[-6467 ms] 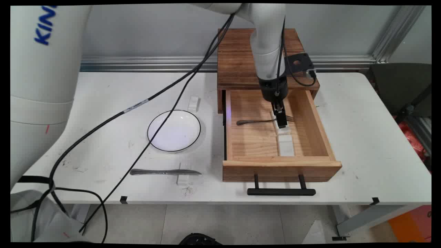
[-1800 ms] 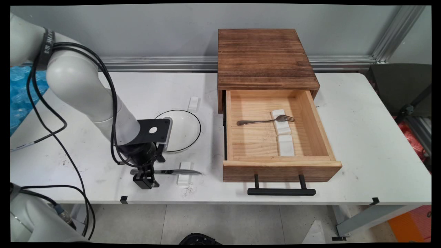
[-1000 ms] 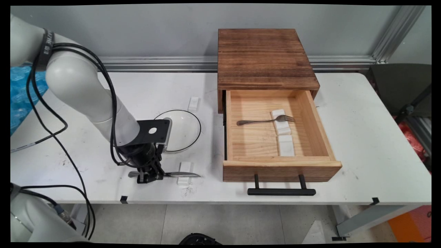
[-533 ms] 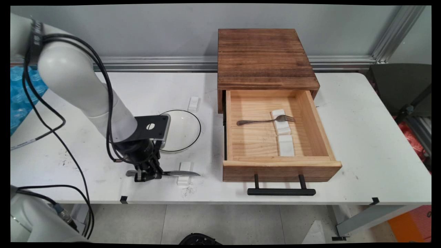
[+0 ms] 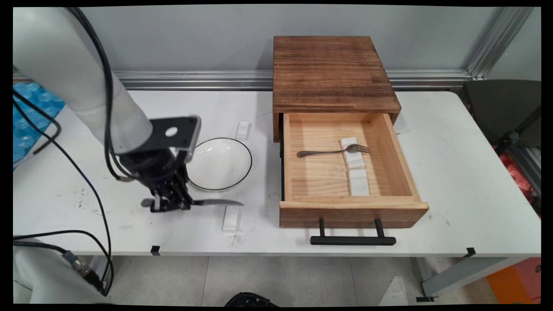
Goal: Place the picked object into the drawer
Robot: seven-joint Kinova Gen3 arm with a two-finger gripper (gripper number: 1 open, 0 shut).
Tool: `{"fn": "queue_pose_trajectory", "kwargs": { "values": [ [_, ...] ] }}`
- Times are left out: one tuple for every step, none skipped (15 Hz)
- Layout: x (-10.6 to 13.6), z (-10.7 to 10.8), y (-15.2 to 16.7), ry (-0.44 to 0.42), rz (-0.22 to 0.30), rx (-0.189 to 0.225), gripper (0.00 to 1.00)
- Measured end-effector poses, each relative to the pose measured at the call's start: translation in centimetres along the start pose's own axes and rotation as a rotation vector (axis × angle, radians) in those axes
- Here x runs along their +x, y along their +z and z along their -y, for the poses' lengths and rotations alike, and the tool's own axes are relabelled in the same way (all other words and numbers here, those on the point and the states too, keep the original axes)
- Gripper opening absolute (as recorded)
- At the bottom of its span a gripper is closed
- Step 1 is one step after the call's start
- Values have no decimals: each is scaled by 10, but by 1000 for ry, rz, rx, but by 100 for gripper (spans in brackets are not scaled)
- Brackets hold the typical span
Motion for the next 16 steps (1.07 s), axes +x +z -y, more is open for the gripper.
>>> {"fn": "queue_pose_trajectory", "kwargs": {
  "values": [
    [2,0,-7,-1,0,4,0],
    [4,1,-17,-3,0,8,0],
    [6,1,-24,-5,0,12,0],
    [10,3,-36,-9,-2,19,0],
    [14,4,-45,-13,-5,25,0],
    [21,6,-56,-21,-11,33,0],
    [28,9,-66,-28,-19,39,0],
    [36,11,-73,-32,-26,43,0],
    [46,14,-80,-38,-34,48,0],
    [57,18,-87,-44,-46,54,0],
    [67,21,-91,-51,-56,58,0],
    [75,23,-93,-55,-64,62,0],
    [86,27,-96,-62,-76,67,0],
    [100,33,-97,-71,-92,74,0],
    [115,38,-97,-75,-107,81,0],
    [128,43,-96,-77,-117,85,0]
  ]
}}
